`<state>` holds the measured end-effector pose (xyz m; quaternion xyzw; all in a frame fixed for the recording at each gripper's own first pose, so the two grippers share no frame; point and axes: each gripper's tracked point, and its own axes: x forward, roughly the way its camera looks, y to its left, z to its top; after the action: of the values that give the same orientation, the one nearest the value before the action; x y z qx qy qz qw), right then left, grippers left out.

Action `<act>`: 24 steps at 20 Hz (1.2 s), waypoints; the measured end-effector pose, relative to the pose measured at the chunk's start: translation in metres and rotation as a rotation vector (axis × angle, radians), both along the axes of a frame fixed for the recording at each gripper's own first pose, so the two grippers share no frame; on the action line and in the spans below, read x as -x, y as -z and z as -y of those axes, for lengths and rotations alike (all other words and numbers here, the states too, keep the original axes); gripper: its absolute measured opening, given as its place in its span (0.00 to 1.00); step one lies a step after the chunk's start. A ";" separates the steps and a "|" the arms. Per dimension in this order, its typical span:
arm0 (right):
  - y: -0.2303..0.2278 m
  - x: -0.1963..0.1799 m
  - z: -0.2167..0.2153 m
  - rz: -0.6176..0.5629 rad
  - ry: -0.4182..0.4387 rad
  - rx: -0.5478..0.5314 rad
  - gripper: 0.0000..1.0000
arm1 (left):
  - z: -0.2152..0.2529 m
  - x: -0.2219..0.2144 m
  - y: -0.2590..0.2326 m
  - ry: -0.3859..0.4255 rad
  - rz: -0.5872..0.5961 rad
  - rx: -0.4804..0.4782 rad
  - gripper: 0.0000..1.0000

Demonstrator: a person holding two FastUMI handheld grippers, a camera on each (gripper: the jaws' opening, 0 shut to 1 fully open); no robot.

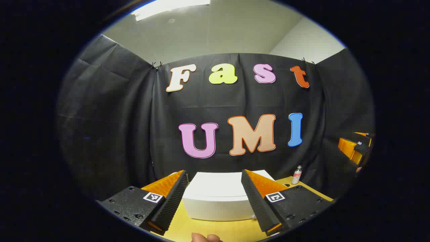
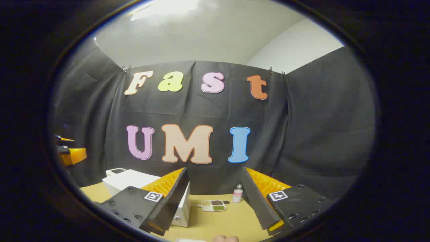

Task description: Open the microwave oven with the left hand, put the food in, and close the microwave oven.

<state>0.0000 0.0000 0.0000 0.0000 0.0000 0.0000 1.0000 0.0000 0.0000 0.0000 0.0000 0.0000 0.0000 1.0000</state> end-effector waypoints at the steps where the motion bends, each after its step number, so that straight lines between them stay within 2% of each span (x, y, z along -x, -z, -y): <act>1: 0.000 -0.001 0.002 0.001 0.000 -0.004 0.96 | 0.001 0.001 0.001 0.001 -0.002 -0.004 0.95; 7: -0.002 -0.009 0.009 0.011 0.000 0.014 0.96 | 0.013 -0.006 0.000 0.016 -0.003 -0.018 0.95; 8: -0.002 -0.010 0.009 0.013 0.001 0.014 0.96 | 0.013 -0.008 -0.001 0.018 -0.003 -0.016 0.93; 10: -0.003 -0.012 0.008 0.012 -0.001 0.009 0.96 | 0.015 -0.010 -0.004 0.019 0.005 -0.022 0.98; 11: -0.004 -0.013 0.009 0.014 0.001 0.009 0.96 | 0.015 -0.011 -0.005 0.019 0.012 -0.024 0.95; 16: -0.008 -0.016 0.014 0.029 0.010 0.009 0.96 | 0.019 -0.012 -0.004 0.025 0.013 -0.018 0.95; 20: -0.008 -0.015 0.015 0.030 0.010 0.017 0.96 | 0.014 -0.012 -0.004 0.006 0.020 -0.018 0.93; 24: -0.008 -0.015 0.016 0.036 0.007 0.034 0.96 | 0.006 -0.014 0.004 -0.017 0.011 -0.001 0.96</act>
<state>0.0148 -0.0158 0.0084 -0.0168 -0.0180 -0.0035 0.9997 0.0138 -0.0064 -0.0045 0.0005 -0.0056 0.0084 0.9999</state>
